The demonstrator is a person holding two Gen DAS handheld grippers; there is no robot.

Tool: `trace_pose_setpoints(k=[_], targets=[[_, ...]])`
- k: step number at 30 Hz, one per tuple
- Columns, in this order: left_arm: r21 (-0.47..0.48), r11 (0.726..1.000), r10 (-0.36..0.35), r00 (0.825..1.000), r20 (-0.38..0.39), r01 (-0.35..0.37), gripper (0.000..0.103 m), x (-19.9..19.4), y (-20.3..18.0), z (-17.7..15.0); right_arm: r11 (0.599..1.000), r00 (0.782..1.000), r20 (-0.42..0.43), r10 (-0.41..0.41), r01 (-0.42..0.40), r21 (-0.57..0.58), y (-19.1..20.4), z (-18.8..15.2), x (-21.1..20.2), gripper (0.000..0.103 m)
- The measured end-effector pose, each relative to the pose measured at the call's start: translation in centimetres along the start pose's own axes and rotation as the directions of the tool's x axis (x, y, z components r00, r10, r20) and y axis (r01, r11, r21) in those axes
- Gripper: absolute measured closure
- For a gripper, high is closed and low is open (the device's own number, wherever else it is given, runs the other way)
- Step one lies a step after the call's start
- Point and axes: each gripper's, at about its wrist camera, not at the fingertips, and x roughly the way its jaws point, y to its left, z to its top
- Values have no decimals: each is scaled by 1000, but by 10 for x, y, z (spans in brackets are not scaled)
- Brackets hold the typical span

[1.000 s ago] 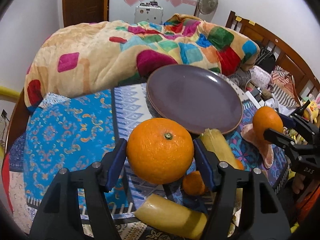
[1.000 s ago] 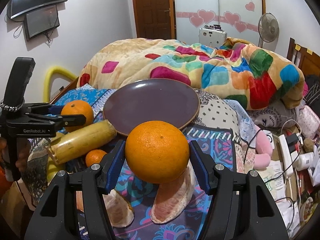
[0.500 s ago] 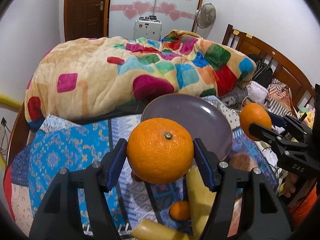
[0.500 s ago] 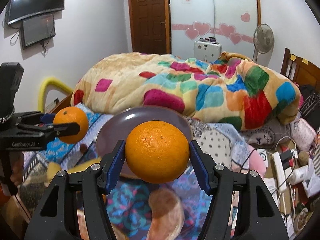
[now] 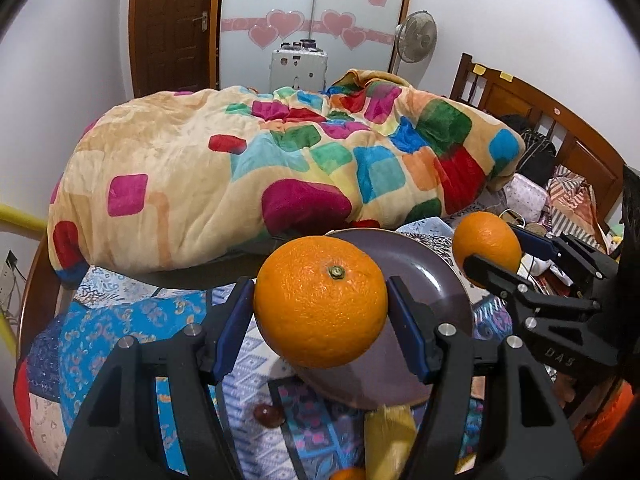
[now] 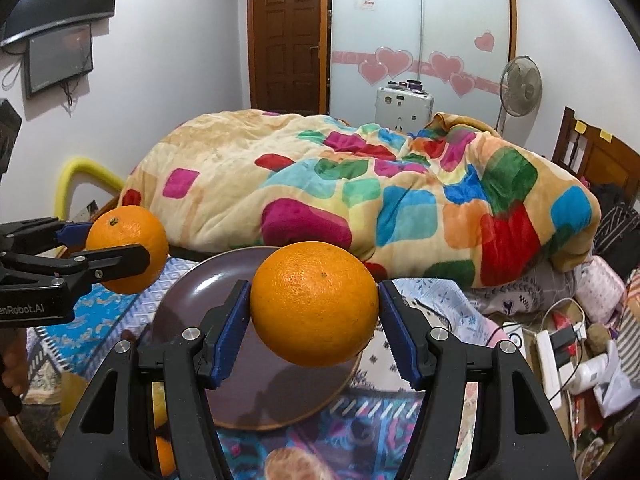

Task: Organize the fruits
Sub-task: 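Carry both oranges onto the brown plate and open both tools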

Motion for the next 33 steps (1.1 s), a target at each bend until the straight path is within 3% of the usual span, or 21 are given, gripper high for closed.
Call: trace_pose_setpoints(k=[17, 25, 33], targets=[[-24, 1000, 0, 987, -158, -4, 37, 80, -3, 13, 999, 988, -154, 7, -14, -46, -3, -5, 61, 43], [-34, 999, -5, 982, -188, -2, 37, 92, 3, 10, 997, 978, -206, 42, -55, -59, 0, -7, 70, 42], [-34, 999, -11, 978, -208, 4, 36, 93, 1, 8, 996, 977, -213, 16, -35, -83, 4, -6, 71, 39]])
